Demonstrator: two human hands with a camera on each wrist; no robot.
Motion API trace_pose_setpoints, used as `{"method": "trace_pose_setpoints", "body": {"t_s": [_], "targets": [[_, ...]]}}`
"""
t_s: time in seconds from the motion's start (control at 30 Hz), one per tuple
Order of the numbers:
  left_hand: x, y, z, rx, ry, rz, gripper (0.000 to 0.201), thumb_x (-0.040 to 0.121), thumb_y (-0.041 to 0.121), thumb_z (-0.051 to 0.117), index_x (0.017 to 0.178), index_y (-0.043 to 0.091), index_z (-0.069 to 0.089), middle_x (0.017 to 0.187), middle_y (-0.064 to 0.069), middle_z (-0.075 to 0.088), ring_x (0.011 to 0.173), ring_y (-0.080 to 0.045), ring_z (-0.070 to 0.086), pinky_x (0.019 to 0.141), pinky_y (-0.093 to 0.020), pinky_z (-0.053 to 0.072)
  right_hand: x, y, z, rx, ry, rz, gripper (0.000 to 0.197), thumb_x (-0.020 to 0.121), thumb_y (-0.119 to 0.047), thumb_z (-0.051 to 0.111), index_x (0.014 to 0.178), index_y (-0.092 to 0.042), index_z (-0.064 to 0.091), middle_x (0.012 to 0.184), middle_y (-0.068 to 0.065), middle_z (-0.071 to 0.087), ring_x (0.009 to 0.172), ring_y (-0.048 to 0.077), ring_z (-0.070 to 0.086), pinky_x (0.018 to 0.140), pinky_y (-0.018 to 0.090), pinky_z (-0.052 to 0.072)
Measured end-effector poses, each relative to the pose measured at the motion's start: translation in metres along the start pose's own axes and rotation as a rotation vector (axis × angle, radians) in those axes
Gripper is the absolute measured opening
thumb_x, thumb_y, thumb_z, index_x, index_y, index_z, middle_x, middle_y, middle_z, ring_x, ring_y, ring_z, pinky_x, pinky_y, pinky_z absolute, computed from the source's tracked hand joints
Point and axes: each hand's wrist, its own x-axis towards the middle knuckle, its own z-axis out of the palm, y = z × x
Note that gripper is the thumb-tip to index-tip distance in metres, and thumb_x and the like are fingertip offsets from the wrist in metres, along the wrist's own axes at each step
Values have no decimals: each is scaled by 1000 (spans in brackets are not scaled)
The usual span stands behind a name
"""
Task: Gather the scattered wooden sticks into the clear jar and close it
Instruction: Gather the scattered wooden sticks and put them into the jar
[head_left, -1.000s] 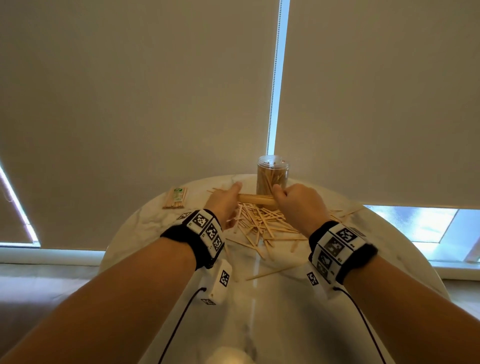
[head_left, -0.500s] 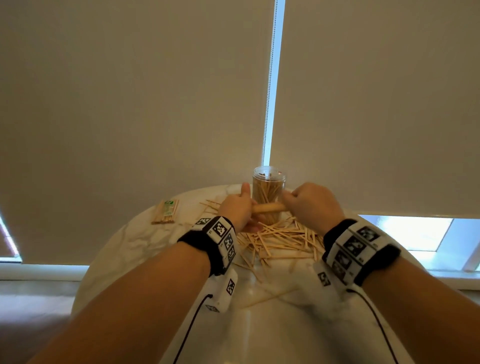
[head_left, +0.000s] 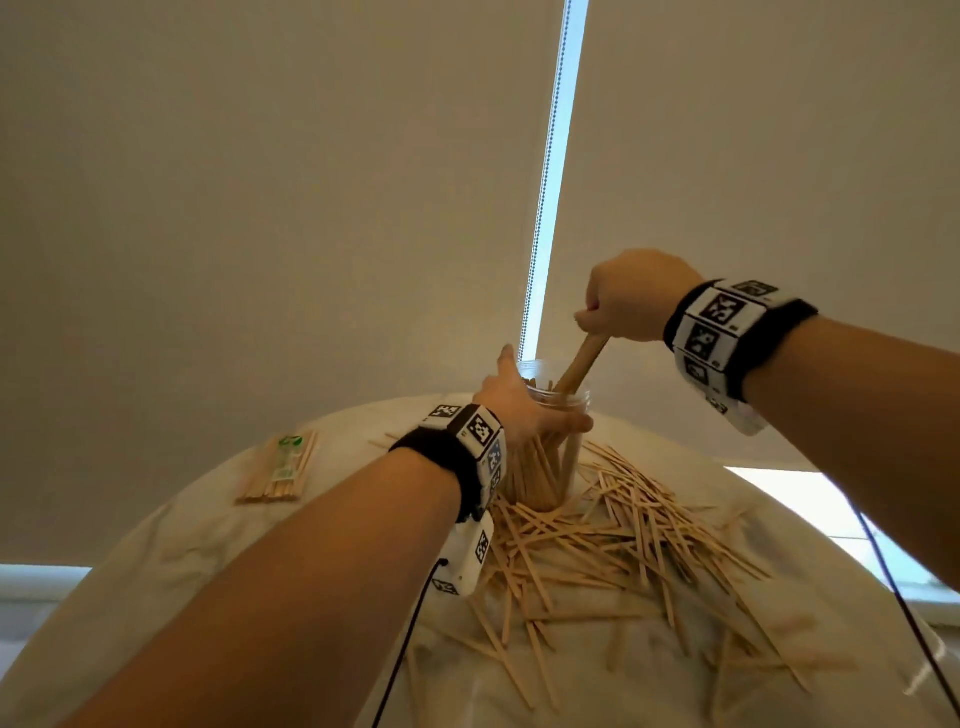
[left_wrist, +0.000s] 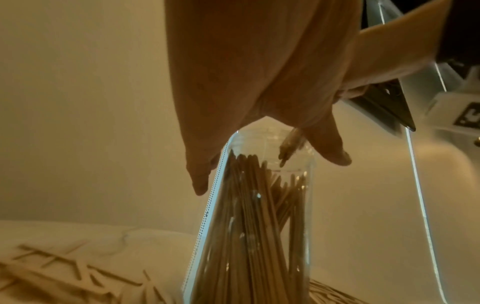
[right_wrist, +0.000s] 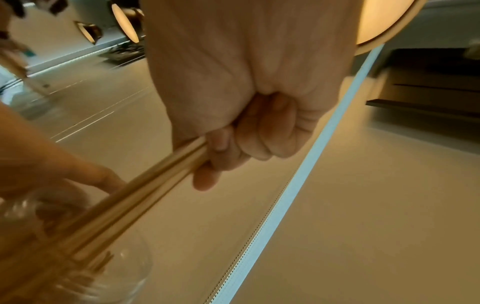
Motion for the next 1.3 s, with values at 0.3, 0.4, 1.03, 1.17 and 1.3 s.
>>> {"method": "trace_pose_setpoints", "body": {"t_s": [0.3, 0.4, 1.03, 1.17, 1.3], "targets": [[14, -19, 9, -21, 54, 89, 111, 72, 23, 86, 155, 22, 11, 137, -9, 52, 120, -26, 55, 87, -29, 47, 20, -39, 41, -113, -212, -199, 46, 95, -49, 55, 62, -18, 57, 62, -5, 54, 63, 13, 53, 66, 31, 49], [14, -19, 10, -44, 39, 84, 113, 71, 25, 86, 154, 27, 9, 140, -11, 49, 122, -30, 54, 99, -41, 50, 19, -45, 56, -130, -260, -173, 39, 100, -45, 50, 88, -13, 68, 78, -3, 61, 79, 17, 58, 78, 29, 51], [11, -21, 14, -49, 77, 80, 118, 65, 31, 89, 153, 29, 11, 139, -12, 48, 126, -33, 51, 104, -50, 46, 22, -48, 58, 197, -351, -19, 29, 96, -33, 58, 117, -17, 71, 111, 1, 69, 103, 20, 64, 92, 34, 52], [11, -22, 15, -58, 70, 75, 118, 64, 32, 90, 152, 32, 11, 139, -11, 49, 125, -33, 51, 103, -51, 47, 23, -48, 67, 237, -279, 46, 28, 94, -33, 64, 108, -11, 73, 103, 4, 72, 96, 21, 68, 90, 36, 57], [9, -21, 16, -46, 74, 80, 119, 65, 33, 90, 152, 32, 10, 138, -12, 49, 124, -32, 52, 103, -51, 47, 22, -55, 64, 205, -412, -5, 31, 102, -25, 47, 120, -10, 68, 114, 7, 68, 104, 22, 64, 91, 30, 49]]}}
